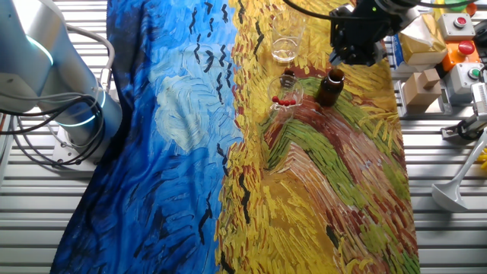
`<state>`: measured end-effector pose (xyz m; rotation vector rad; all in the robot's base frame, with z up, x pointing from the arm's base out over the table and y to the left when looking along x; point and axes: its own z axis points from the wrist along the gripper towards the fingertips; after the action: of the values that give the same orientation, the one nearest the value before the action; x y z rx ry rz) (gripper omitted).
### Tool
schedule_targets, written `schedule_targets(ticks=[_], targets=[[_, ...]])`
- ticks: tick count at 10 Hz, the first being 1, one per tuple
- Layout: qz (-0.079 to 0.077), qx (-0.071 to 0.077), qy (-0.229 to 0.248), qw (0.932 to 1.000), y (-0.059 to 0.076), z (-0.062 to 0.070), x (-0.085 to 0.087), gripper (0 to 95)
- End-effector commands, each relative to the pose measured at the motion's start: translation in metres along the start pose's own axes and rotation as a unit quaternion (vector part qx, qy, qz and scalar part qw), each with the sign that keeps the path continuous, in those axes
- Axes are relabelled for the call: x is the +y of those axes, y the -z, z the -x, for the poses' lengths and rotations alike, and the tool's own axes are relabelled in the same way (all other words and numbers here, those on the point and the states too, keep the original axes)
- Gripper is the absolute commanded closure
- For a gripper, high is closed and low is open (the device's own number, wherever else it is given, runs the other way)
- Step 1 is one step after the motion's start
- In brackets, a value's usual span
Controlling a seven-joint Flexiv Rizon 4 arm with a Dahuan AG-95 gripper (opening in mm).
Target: Transfer liquid using a dropper
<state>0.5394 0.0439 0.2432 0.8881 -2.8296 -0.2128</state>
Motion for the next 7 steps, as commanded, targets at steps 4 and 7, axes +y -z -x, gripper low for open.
schedule_targets(ticks=[4,7], targets=[[-0.001,-0.001,0.004,1.0000,-0.0045,0.0013,-0.0043,95.0],[-0.001,-0.002,0.004,1.0000,-0.0056,0.0020,-0.0047,95.0]])
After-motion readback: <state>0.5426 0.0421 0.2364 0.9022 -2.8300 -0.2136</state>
